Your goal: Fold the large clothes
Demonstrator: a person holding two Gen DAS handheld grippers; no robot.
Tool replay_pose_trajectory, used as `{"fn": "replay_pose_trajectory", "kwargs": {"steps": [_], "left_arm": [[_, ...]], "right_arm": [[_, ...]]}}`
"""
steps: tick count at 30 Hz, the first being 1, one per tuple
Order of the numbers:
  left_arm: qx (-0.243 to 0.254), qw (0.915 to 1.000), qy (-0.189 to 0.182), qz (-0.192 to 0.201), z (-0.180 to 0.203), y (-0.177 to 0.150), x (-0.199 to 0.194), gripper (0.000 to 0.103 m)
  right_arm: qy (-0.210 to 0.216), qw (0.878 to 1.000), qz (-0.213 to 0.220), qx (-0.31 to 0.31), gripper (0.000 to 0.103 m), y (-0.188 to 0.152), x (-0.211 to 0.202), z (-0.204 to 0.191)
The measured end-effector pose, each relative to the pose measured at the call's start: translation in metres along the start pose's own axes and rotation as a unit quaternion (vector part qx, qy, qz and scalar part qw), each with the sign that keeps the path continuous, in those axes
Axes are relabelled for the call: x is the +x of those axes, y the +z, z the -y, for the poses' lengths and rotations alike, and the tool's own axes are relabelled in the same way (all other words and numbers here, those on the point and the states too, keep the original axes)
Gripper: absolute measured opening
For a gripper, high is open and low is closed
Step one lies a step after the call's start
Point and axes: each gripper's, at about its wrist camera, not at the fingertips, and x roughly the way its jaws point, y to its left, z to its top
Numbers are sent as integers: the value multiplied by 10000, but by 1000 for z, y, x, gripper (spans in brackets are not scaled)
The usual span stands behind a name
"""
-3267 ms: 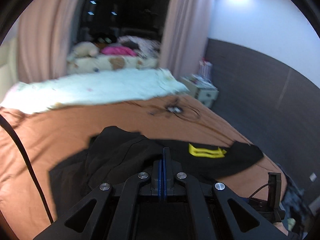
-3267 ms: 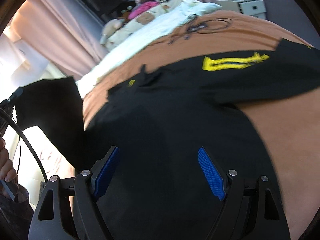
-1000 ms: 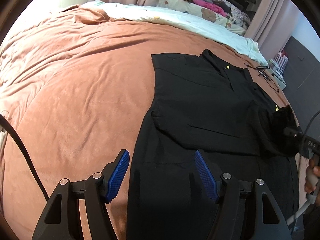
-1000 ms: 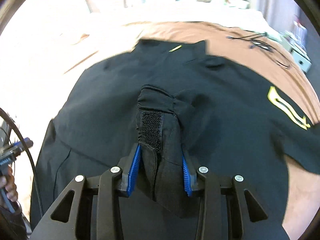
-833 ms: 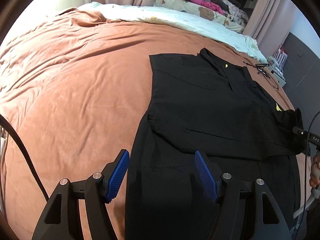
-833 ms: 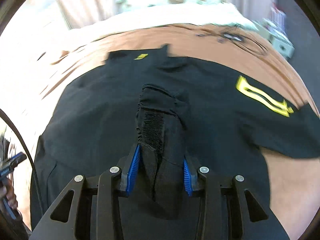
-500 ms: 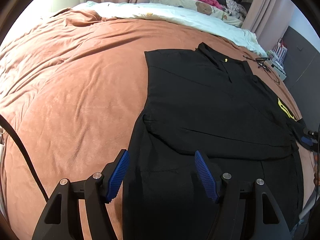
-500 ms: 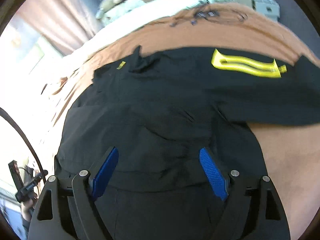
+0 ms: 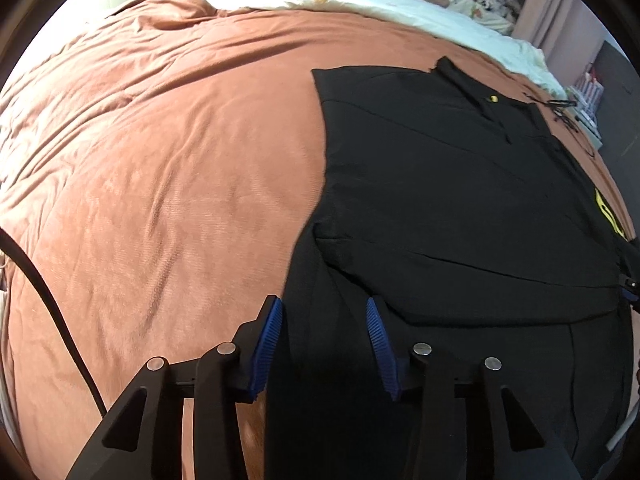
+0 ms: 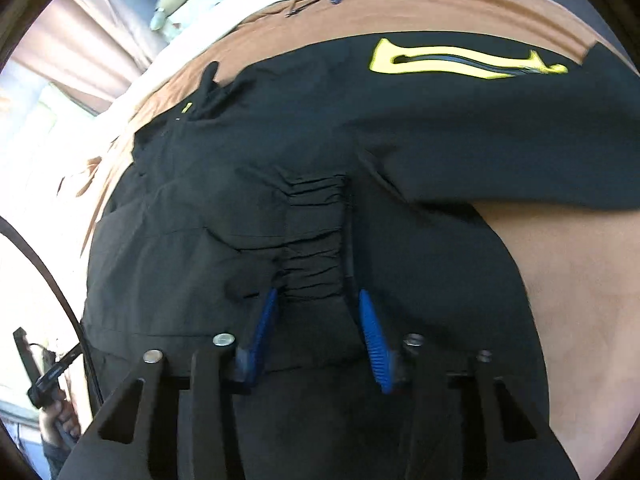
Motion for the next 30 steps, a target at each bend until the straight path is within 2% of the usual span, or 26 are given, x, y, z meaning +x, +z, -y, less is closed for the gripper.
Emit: {"fn": "replay_pose_trajectory", "kwargs": {"steps": [1,3,8,12,16,19,21,27,28,30], "left_arm": [[-15,10000,20,-9,-1,0,2,43],[-46,10000,61,-43,-4,2,7,39],[-131,9998,66,-131,-6,4,19,38],[-126,9998,124,-113,-6,7,21,38],[-153,9998,135,-53,-2,9,11,38],[-139,9998,119,69,-2,7,-3,38],[-219,9997,99,94,-3,5,-12,38],[-259,9995,-52,179,10,4,-30,39],[-257,9994,-116,205,13,3,-36,40],[-260,9990,-253,276,19,1,-45,55]], "right_arm": [[-16,10000,1,-60,13,2,-1,2],[-11,9999,36,-119,11,9,-3,1],[-165,9994,125,-278,10,34,15,-2],[-231,9987,183,-419,10,36,10,-12],[-472,9973,364,-439,10,29,-19,-19],[-304,9979,477,-330,10,22,-39,-12],[-339,9975,522,-349,11,13,-50,-8],[-585,9967,491,-276,11,-15,-79,10],[-625,9963,526,-250,15,-20,-86,14],[-628,9958,638,-205,58,-29,-102,22]]}}
